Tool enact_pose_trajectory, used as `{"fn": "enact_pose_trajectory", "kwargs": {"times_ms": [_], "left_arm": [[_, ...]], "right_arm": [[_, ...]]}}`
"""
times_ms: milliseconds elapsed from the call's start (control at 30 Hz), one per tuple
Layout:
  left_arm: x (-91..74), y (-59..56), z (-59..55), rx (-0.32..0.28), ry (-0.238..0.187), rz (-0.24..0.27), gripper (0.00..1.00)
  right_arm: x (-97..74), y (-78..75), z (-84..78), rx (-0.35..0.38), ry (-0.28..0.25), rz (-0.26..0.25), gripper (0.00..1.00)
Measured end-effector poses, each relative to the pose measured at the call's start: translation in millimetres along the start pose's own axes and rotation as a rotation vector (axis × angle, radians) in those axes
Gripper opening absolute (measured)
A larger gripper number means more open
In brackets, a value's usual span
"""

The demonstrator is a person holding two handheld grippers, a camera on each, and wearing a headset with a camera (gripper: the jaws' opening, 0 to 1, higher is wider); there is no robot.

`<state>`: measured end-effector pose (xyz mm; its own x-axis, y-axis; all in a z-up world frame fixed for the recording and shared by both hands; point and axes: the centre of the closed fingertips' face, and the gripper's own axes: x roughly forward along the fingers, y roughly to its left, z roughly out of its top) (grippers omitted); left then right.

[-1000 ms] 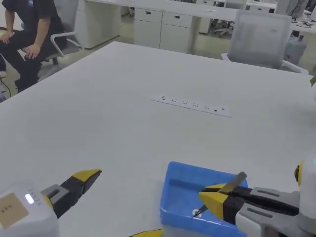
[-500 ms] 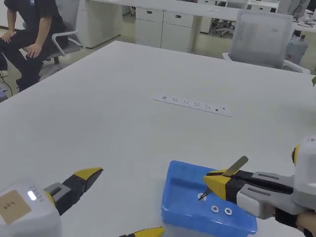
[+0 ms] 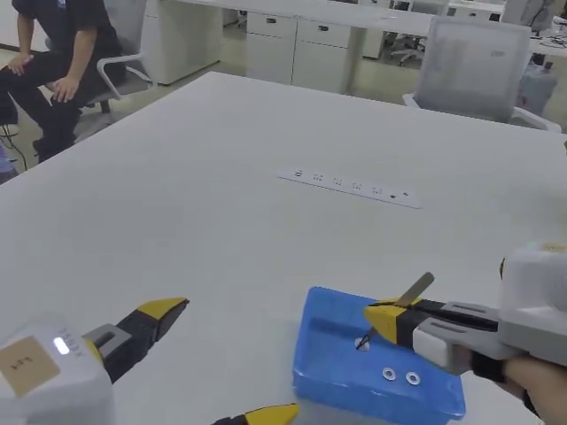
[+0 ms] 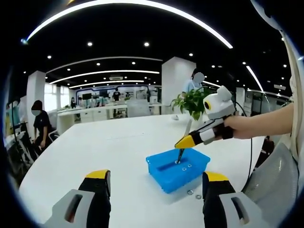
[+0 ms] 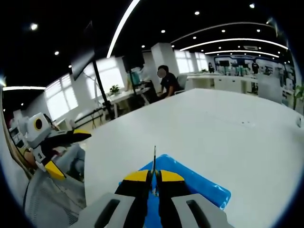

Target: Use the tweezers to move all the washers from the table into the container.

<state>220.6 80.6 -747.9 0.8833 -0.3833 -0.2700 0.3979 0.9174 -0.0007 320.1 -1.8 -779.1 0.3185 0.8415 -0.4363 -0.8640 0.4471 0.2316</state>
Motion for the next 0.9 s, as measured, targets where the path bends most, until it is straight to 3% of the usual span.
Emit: {"fn": "enact_pose_trajectory", "kwargs": {"times_ms": [267, 900], "left_arm": [[0.1, -0.6, 0.9, -0.002, -0.001, -0.002, 0.79], [0.6, -1.7, 0.6, -0.002, 0.001, -0.003, 0.79]], "right_arm": [[7.2, -16.2, -16.6, -0.015, 0.060, -0.030, 0.03], [15.4, -27.4, -36.7, -0.021, 0.130, -0.038, 0.03]]}}
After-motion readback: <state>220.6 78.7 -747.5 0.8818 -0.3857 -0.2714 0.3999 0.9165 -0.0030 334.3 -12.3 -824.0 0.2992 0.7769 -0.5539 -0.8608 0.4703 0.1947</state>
